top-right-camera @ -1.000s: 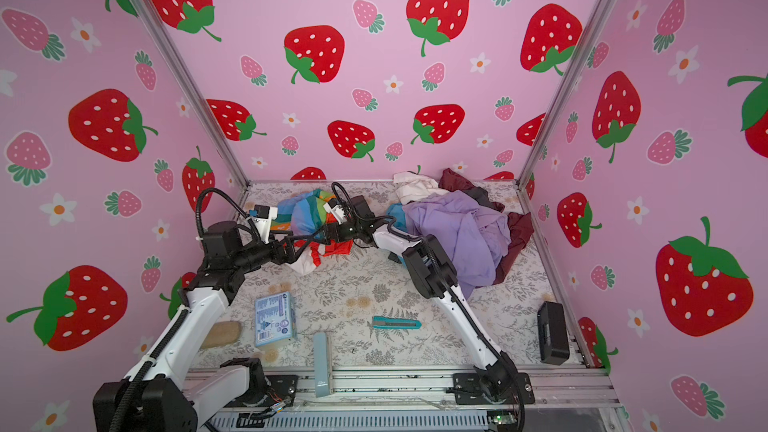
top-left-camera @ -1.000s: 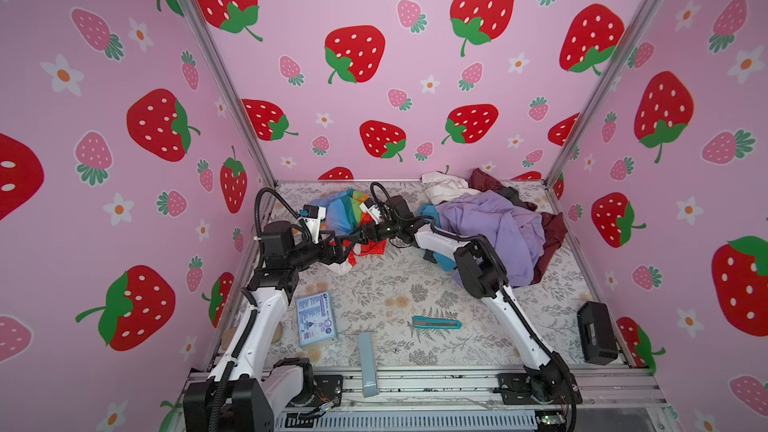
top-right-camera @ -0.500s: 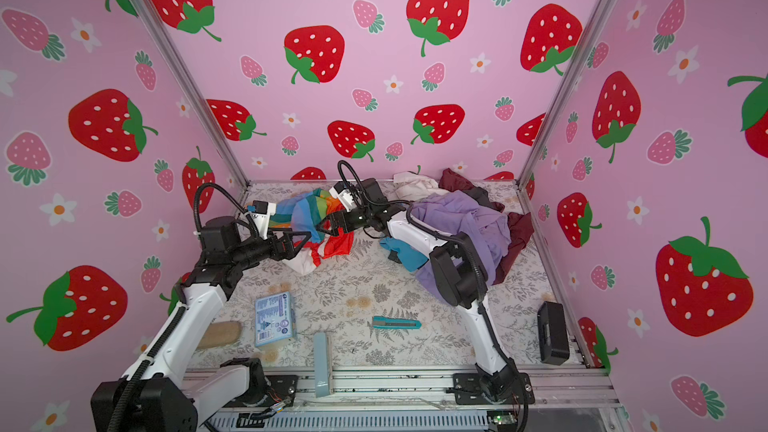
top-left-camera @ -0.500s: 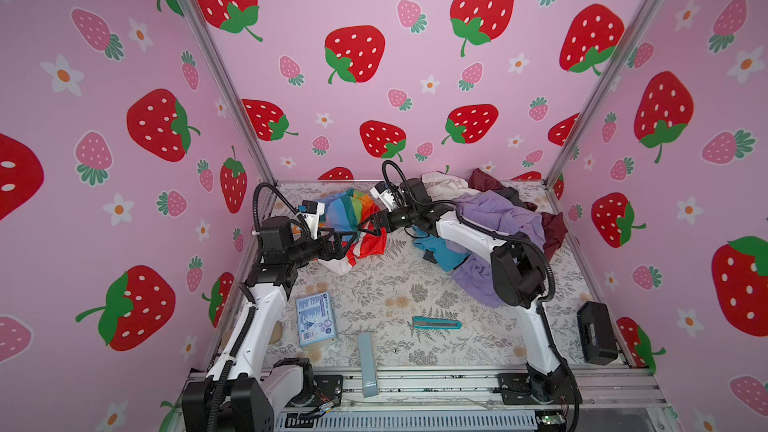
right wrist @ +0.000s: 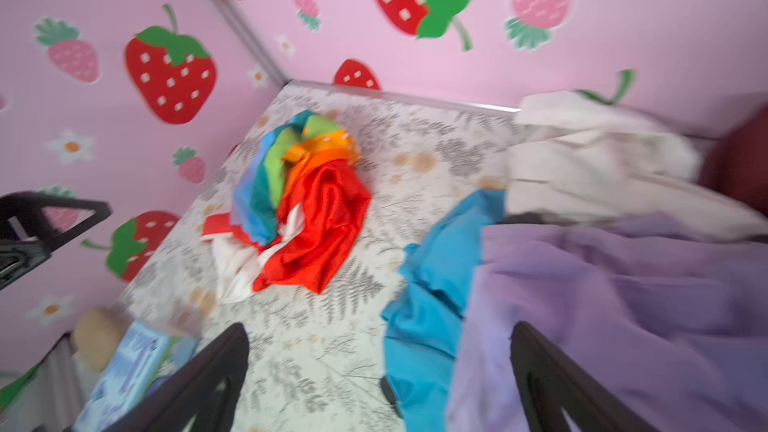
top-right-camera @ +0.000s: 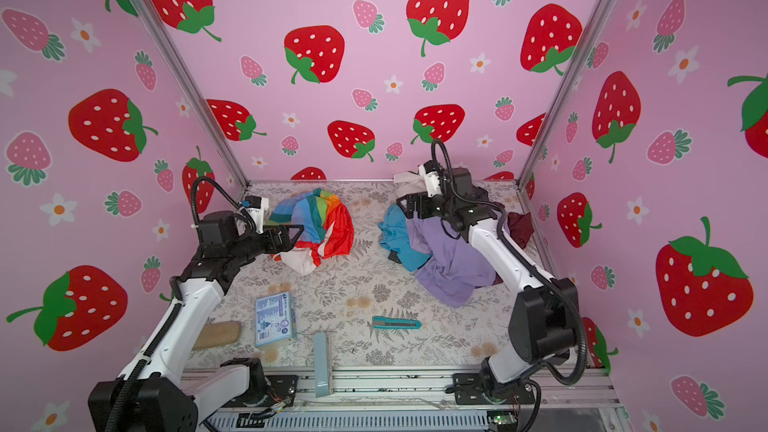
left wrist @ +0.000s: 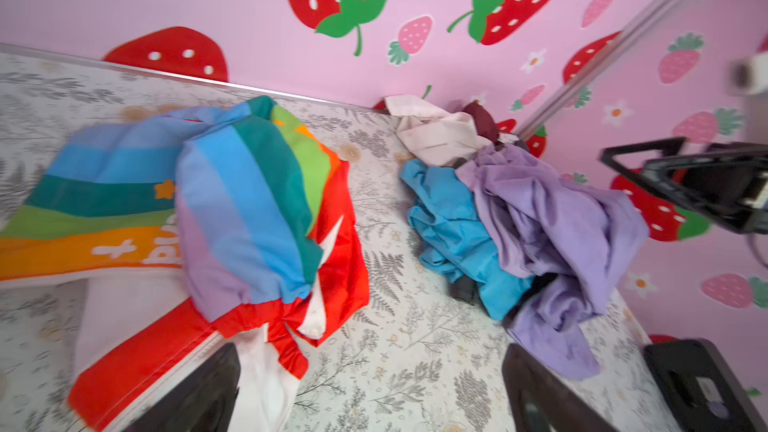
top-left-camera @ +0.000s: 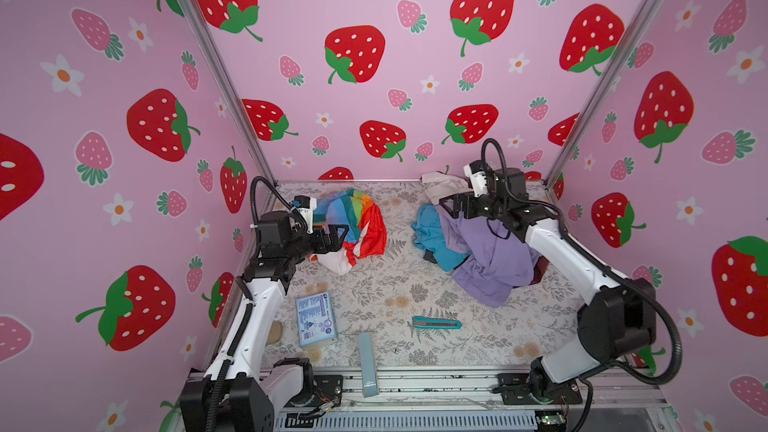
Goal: Pick out a specific cloth from the pile
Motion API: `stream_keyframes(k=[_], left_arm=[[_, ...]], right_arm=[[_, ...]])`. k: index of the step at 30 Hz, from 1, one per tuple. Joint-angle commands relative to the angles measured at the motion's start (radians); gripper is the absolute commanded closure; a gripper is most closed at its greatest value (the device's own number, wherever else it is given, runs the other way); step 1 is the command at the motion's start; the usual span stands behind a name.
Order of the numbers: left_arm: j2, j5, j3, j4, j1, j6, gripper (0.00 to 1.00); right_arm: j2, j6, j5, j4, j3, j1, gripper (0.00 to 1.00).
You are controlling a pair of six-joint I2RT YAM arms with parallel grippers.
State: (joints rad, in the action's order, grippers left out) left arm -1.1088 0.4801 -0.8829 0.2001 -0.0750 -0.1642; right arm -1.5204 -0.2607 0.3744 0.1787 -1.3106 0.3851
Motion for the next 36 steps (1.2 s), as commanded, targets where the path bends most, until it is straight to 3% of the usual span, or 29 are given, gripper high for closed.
stream_keyframes(k=[1,5,12,19,22,29,36], left_arm=[[-0.009,-0.292,-0.007,0.029,-0.004,-0.024,0.01],[0.028,-0.502,0.116,-0.121,-0.005,-0.038,0.01],[0.017,-0.669,0.319,-0.424,-0.005,0.02,0.01],[-0.134,-0.616,0.428,-0.732,-0.005,0.063,0.01],[-0.178,-0.56,0.421,-0.75,-0.002,0.058,0.0],[-0.283,-0.494,0.517,-1.006,0.0,0.062,0.0],[-0.373,-0.478,0.58,-1.184,0.013,0.083,0.01]], right_arm=[[0.061,0.089,-0.188,0.009,0.09,-0.047,0.01],[0.117,0.114,-0.295,-0.13,0.245,-0.131,0.0],[0.242,0.257,-0.559,-0.571,0.605,-0.179,0.0],[0.261,0.283,-0.551,-0.881,0.849,-0.242,0.0],[0.195,0.253,-0.54,-1.064,0.941,-0.265,0.0],[-0.003,0.225,-0.556,-1.411,1.052,-0.275,0.0],[-0.047,0.234,-0.537,-1.552,1.109,-0.276,0.01]])
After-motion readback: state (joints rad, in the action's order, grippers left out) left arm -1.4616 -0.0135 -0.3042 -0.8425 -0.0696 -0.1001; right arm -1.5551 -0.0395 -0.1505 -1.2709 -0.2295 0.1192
